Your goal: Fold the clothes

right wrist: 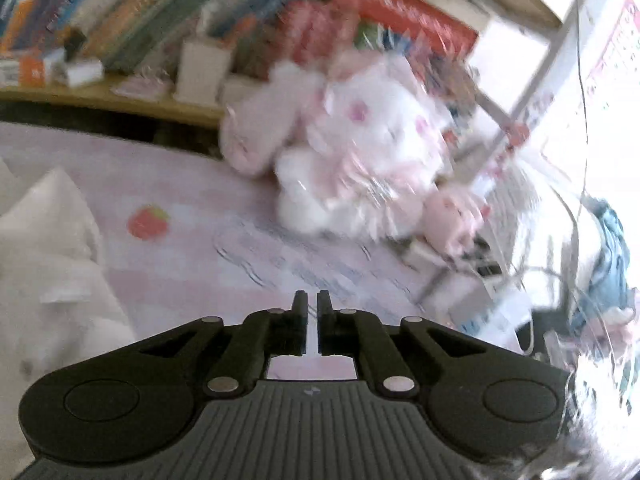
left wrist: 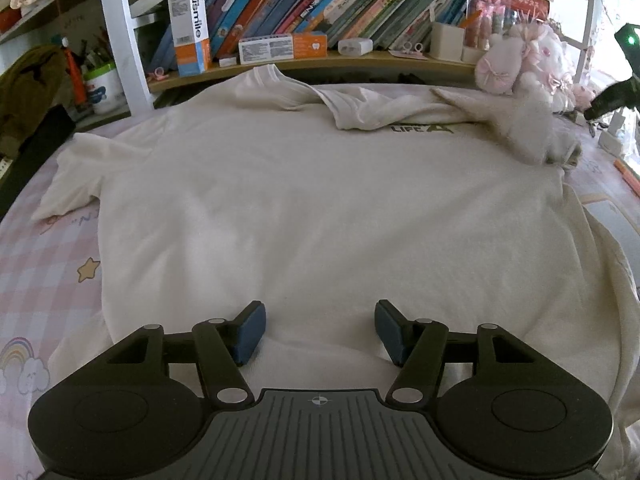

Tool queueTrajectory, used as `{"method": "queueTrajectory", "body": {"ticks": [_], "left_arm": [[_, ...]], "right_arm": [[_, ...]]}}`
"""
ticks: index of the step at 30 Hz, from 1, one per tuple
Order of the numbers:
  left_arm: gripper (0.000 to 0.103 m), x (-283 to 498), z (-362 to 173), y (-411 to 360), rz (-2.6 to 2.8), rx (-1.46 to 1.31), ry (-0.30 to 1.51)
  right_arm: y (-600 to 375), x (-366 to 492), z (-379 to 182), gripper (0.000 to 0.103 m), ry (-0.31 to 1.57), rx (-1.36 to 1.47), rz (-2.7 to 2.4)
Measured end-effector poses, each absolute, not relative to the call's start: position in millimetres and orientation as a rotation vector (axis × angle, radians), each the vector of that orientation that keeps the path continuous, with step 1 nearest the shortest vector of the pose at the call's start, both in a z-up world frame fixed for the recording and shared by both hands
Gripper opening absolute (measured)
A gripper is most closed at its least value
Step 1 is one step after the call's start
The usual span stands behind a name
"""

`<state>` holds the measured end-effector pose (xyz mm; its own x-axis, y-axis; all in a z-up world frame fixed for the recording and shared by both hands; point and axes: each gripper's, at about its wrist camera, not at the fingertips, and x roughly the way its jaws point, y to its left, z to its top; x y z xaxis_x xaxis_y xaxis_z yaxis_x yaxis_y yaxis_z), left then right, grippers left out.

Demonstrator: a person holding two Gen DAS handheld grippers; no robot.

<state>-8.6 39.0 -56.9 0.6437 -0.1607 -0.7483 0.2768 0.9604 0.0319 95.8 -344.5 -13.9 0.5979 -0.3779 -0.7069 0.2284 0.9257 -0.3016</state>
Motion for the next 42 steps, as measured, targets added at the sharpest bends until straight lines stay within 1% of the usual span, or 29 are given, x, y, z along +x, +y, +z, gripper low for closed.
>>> {"method": "queueTrajectory", "body": {"ticks": [1, 3, 4, 9, 16, 22, 23, 24, 25, 26, 27, 28, 33, 36, 38, 42], "left_arm": [[0.062, -9, -57, 39, -0.251, 0.149, 0.836], [0.062, -9, -57, 39, -0.251, 0.149, 0.836], [0.062, -9, -57, 39, -0.251, 0.150, 0.837], [0.062, -10, -57, 38, -0.251, 0.151, 0.836], [0.063, -11, -58, 37, -0.246, 0.147, 0.827], [0.063, -11, -58, 38, -0.244, 0.145, 0.823], [0.063, -11, -58, 38, -0.244, 0.145, 0.823], [0.063, -11, -58, 38, -0.245, 0.145, 0.823], [0.063, -11, -58, 38, -0.245, 0.145, 0.823], [0.063, -11, -58, 38, -0.244, 0.145, 0.824], [0.063, -11, -58, 38, -0.243, 0.145, 0.824], [0.063, -11, -58, 37, -0.242, 0.144, 0.823], [0.063, -11, -58, 38, -0.241, 0.145, 0.824], [0.063, -11, -58, 38, -0.241, 0.146, 0.825], [0.063, -11, -58, 38, -0.241, 0.146, 0.827], [0.063, -11, -58, 38, -0.238, 0.145, 0.827]], "right_arm": [[-347, 93, -16, 0.012, 0.872, -0.182, -0.357], [-345, 86, -14, 0.045, 0.854, -0.149, -0.332], [-343, 83, -11, 0.048, 0.837, -0.137, -0.305], [-305, 68, 4, 0.061, 0.773, -0.144, -0.092], [-227, 49, -2, 0.062, 0.811, -0.248, 0.270], [-179, 57, -22, 0.059, 0.853, -0.333, 0.373], [-174, 61, -27, 0.055, 0.872, -0.350, 0.374], [-171, 63, -31, 0.041, 0.881, -0.360, 0.369], [-170, 66, -34, 0.038, 0.884, -0.367, 0.360], [-170, 68, -36, 0.021, 0.891, -0.372, 0.351], [-171, 69, -36, 0.010, 0.896, -0.372, 0.346], [-173, 70, -35, 0.006, 0.898, -0.370, 0.344], [-203, 81, -25, 0.004, 0.876, -0.383, 0.258], [-245, 98, -14, 0.004, 0.873, -0.323, 0.128], [-270, 105, -12, 0.004, 0.860, -0.332, 0.027], [-324, 117, -17, 0.005, 0.861, -0.338, -0.223]]}}
